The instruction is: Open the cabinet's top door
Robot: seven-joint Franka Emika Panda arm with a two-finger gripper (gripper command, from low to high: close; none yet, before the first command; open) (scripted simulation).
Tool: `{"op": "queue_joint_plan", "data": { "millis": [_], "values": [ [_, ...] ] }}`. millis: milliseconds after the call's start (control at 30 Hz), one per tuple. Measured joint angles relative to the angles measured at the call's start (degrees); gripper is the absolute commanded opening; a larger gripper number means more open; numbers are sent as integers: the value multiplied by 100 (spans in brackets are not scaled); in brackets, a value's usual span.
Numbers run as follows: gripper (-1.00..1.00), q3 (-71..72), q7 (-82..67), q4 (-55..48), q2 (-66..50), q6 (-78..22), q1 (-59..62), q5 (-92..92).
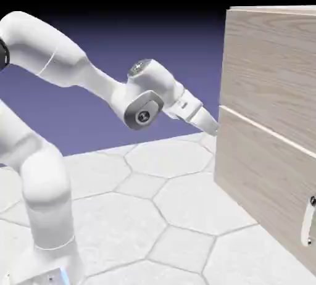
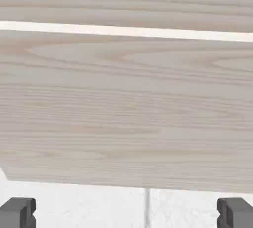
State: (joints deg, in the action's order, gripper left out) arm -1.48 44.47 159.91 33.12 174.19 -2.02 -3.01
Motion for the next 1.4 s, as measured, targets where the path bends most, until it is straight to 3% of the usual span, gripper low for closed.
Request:
{"op": "queue_joint_plan", "data": {
  "millis": [1400],
  "values": [
    [100,-5140,7016,-3789,1616,643,-4645,-10465]
  ]
}}
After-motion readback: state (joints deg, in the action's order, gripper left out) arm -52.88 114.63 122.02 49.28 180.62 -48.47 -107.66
